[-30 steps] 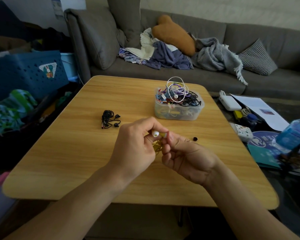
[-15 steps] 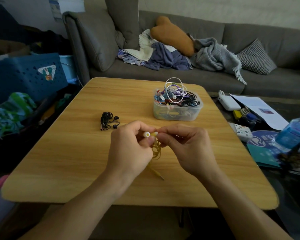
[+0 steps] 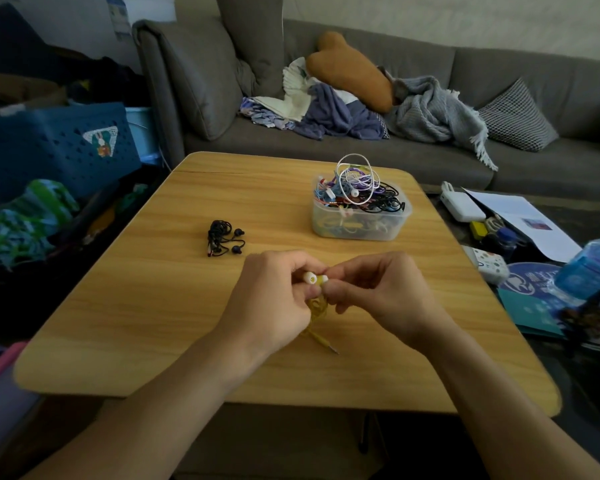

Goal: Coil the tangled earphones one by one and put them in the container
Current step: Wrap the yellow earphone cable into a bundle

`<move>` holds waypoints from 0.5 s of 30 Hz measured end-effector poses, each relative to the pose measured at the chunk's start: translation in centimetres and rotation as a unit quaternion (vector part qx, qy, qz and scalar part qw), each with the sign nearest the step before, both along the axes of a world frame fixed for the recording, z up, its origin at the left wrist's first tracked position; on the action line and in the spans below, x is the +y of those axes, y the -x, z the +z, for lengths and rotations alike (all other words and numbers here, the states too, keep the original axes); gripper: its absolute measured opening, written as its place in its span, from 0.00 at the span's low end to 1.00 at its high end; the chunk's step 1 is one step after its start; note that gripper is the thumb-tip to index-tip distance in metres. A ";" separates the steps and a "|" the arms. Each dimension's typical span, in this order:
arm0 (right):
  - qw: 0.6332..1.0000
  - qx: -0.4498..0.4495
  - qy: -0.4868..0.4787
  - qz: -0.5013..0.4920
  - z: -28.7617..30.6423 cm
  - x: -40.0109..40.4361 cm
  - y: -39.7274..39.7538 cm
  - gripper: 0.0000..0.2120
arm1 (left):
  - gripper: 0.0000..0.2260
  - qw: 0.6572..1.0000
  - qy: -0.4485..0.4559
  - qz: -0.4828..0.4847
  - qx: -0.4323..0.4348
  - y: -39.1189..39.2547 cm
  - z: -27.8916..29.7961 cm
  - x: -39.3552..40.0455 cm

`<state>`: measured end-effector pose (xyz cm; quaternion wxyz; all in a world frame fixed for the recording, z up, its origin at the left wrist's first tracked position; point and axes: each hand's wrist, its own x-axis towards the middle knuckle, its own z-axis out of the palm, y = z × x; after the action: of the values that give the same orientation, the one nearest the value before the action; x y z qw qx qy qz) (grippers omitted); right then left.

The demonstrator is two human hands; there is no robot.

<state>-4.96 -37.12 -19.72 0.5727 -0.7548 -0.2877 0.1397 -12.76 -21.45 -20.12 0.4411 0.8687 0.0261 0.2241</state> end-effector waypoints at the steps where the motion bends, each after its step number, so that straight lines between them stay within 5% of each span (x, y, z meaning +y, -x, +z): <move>1: 0.999 0.041 -0.014 0.002 -0.1 0.0 -0.1 0.08 | 0.12 1.000 -0.026 -0.001 -0.011 0.0 0.1 -0.2; 5: 0.987 0.148 -0.054 0.022 -0.7 -0.3 -0.6 0.12 | 0.15 0.994 -0.099 -0.018 -0.042 -0.1 -0.1 -0.5; 15: 1.000 0.001 -0.017 0.014 -0.6 -0.7 -0.6 0.09 | 0.11 0.996 -0.080 -0.015 -0.025 -0.7 -0.6 -0.1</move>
<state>-4.37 -37.84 -20.37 0.5839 -0.7404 -0.3004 0.1436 -12.05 -21.58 -20.75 0.3739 0.8957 -0.0163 0.2403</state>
